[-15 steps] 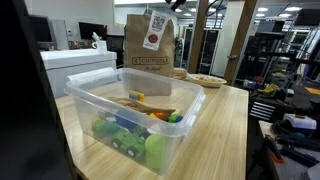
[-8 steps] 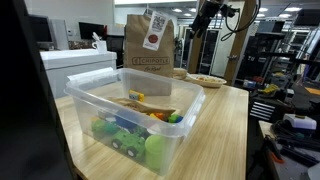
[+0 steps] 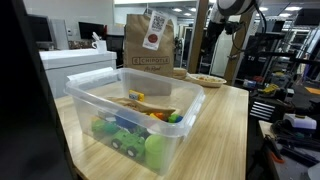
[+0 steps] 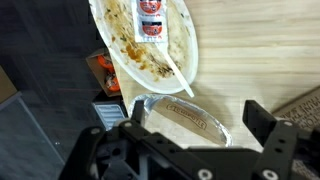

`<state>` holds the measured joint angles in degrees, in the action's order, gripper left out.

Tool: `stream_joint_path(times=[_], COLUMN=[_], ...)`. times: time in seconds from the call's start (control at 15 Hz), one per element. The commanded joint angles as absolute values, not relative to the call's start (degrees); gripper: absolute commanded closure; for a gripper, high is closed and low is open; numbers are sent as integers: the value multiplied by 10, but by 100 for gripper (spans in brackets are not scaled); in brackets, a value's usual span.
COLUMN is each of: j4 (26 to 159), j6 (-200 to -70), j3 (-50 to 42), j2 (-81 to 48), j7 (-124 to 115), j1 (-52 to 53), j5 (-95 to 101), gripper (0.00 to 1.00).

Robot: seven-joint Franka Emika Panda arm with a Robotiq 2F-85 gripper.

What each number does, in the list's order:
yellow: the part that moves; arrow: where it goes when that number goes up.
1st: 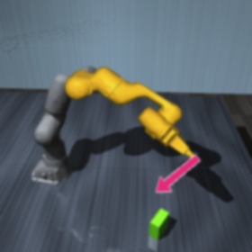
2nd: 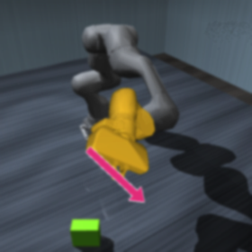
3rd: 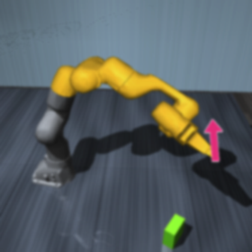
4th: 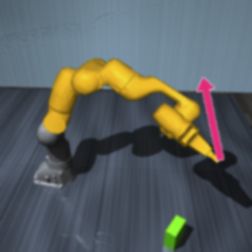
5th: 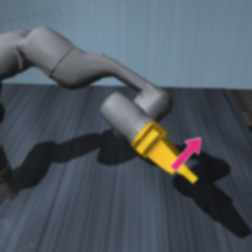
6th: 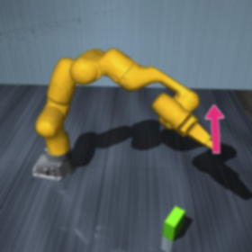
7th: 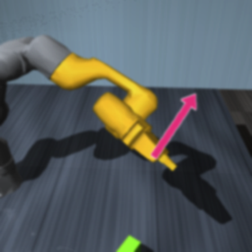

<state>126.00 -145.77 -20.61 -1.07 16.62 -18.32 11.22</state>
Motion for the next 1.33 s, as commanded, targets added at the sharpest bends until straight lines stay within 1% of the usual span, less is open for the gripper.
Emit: stream_joint_path(times=[0.0,0.47,0.93,1.27], j4=[1289,1305,1282,1237], j6=[-1525,-1595,-1623,-1626], j3=[-218,-248,-252,-265], j2=[-40,-98,-162,-226], j7=[95,-23,-61,-83], j1=[-199,-180,-155,-135], j5=[209,352,396,393], gripper=[0,0,0,0])
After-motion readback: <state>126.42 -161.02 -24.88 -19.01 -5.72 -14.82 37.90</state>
